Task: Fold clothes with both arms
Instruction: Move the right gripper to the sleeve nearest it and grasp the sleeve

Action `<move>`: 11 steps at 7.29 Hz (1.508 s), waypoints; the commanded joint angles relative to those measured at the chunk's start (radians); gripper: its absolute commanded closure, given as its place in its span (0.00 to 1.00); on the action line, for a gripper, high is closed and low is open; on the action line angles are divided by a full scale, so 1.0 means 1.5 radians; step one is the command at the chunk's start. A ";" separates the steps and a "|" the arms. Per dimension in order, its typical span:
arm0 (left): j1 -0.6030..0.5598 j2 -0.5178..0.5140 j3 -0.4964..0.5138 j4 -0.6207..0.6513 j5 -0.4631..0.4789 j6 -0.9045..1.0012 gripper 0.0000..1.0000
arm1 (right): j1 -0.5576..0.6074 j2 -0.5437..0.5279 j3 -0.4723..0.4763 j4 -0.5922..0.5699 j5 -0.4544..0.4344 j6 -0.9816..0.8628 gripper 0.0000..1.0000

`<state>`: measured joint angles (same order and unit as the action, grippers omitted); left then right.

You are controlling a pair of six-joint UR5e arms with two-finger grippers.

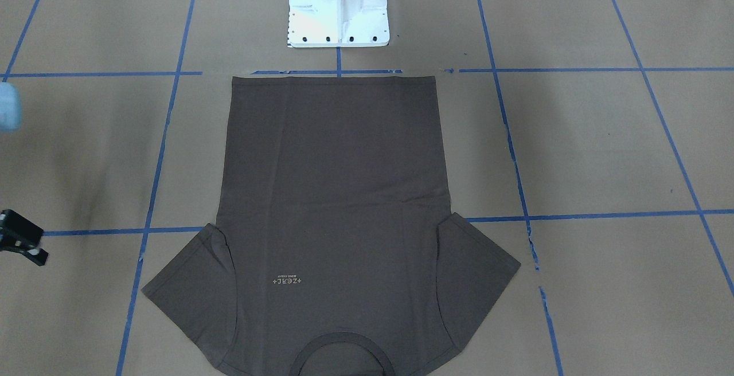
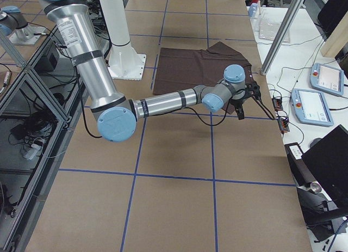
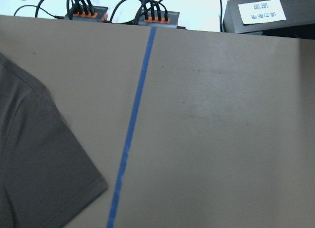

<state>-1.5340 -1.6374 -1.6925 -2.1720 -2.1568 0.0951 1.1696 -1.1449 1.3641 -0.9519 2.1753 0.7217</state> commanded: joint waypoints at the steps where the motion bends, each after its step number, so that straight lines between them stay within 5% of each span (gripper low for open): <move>1: 0.000 0.000 -0.001 -0.001 0.000 0.000 0.00 | -0.058 0.052 -0.072 0.091 -0.040 0.135 0.12; 7: 0.000 0.000 0.000 -0.001 0.000 0.002 0.00 | -0.173 0.068 -0.154 0.161 -0.198 0.187 0.30; 11: 0.000 0.000 0.002 -0.001 0.000 0.003 0.00 | -0.181 0.085 -0.188 0.161 -0.225 0.186 0.31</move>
<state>-1.5340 -1.6368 -1.6893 -2.1737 -2.1568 0.0986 0.9015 -1.0358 1.1062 -0.7103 1.8489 1.0005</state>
